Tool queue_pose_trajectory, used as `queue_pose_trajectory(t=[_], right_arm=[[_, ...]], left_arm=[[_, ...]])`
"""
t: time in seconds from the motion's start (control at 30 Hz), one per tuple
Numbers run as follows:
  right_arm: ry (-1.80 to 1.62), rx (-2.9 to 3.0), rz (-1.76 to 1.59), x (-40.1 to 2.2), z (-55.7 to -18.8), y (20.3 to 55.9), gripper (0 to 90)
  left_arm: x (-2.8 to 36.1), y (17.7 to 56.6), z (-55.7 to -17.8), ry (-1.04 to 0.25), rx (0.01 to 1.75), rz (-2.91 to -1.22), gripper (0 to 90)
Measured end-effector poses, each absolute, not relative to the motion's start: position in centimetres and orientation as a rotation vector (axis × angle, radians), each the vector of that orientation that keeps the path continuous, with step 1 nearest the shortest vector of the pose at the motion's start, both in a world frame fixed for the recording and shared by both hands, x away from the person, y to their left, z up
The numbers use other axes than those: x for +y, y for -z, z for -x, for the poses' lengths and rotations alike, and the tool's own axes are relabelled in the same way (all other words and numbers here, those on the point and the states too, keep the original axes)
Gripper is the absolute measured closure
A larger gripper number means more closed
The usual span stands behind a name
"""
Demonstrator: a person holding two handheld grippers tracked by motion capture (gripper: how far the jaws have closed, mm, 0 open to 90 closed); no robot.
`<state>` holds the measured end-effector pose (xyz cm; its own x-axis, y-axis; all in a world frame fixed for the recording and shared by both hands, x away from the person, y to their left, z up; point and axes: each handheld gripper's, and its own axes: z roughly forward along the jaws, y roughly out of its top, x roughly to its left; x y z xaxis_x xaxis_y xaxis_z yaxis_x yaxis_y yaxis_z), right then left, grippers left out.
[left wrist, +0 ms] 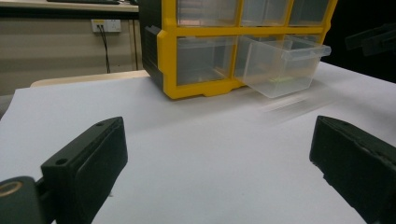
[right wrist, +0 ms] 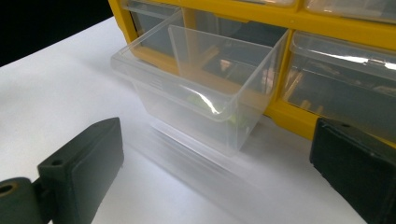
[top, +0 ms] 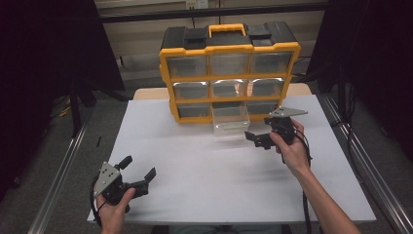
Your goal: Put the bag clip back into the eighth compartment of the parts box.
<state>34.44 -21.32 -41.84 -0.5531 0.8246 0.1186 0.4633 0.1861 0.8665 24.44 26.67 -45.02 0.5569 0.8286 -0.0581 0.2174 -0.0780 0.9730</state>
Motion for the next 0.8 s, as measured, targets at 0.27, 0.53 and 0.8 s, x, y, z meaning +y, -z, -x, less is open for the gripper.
queue_pose_trajectory(t=[0.27,0.53,0.8], right_arm=[[-1.351,2.035,-1.222,-21.8,-32.5,43.1,2.5],[-1.382,1.992,-1.254,-22.6,-30.7,44.0,2.7],[-1.384,1.975,-1.254,-23.6,-28.5,44.3,2.6]], left_arm=[[26.6,45.0,-24.5,-0.648,0.920,-1.600,4.9],[26.6,45.1,-24.5,-0.651,0.916,-1.604,4.9],[26.5,45.1,-24.4,-0.637,0.910,-1.603,4.7]])
